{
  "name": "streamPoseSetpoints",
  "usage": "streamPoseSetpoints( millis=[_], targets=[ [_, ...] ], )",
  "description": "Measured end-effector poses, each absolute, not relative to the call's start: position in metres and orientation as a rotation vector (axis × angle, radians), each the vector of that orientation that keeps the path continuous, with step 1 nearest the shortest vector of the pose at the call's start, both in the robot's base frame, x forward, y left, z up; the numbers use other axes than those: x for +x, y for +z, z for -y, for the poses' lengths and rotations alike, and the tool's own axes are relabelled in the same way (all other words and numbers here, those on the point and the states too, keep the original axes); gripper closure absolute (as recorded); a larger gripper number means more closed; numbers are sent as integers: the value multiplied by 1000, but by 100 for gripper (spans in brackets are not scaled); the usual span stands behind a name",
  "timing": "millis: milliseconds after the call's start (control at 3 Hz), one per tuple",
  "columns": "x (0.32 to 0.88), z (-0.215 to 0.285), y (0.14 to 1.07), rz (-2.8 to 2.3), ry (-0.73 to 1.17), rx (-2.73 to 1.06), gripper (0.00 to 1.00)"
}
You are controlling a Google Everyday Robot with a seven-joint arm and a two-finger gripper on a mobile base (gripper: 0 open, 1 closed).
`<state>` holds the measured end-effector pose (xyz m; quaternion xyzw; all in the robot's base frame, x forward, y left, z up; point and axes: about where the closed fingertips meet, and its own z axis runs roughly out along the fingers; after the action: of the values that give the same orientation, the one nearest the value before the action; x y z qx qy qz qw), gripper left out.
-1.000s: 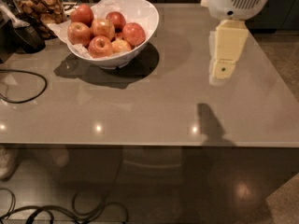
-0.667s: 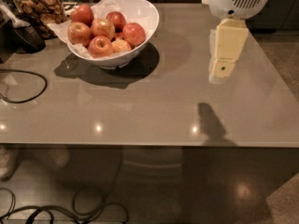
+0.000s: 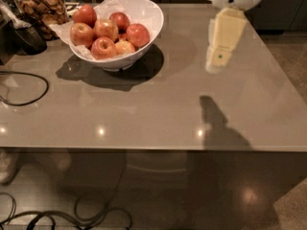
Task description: Pick apple from white bowl
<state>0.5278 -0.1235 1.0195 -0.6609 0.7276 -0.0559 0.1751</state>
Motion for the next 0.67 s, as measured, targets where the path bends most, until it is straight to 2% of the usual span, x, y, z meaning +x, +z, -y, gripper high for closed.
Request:
streamPoseSetpoints(
  millis=[333, 667],
  targets=[
    [570, 100, 1029, -2029, -102, -1877, 0],
    [583, 94, 1045, -1982, -117, -1835, 0]
  ],
)
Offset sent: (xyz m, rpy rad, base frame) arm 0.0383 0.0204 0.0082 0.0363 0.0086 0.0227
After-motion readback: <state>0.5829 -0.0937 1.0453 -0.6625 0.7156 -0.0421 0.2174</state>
